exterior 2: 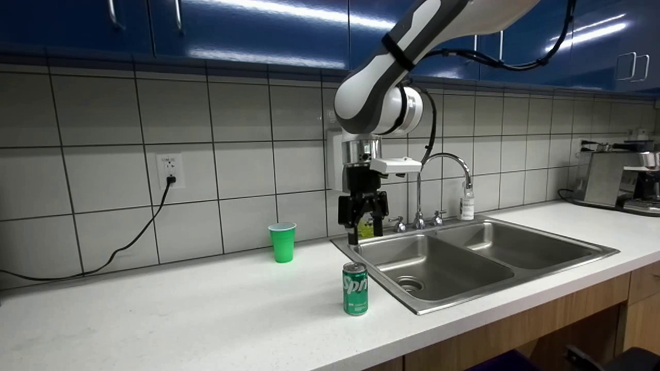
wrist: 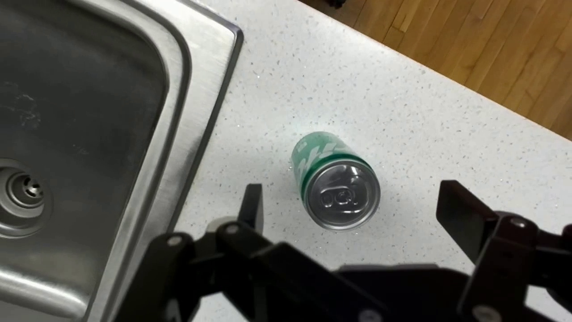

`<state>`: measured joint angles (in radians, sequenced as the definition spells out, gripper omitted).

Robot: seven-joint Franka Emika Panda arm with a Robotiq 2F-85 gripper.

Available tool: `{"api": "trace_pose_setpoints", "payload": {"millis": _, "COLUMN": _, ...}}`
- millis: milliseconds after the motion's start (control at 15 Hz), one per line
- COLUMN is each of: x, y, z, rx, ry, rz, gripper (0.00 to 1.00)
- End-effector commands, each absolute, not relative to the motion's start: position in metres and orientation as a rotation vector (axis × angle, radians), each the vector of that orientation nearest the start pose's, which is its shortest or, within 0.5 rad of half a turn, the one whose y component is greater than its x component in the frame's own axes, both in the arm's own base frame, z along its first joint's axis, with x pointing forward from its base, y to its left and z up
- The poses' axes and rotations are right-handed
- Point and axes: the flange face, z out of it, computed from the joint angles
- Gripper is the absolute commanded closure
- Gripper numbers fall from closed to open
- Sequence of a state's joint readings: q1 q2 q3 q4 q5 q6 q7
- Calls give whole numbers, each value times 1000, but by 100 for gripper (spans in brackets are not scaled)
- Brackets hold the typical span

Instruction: Remove the green can from the sink and put it on the counter

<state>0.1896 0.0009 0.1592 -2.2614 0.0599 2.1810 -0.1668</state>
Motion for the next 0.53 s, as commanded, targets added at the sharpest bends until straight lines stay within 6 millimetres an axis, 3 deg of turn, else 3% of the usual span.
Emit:
{"api": "trace_pose_setpoints", "payload": {"millis": 0, "x": 449, "y": 150, "z": 371, "rx": -3022, "ry": -610, "rz": 117, "gripper": 0}}
{"api": "trace_pose_setpoints", "payload": {"millis": 467, "x": 392, "y": 81, "z": 373, "rx": -3035, "ry": -307, "rz": 104, "gripper": 0}}
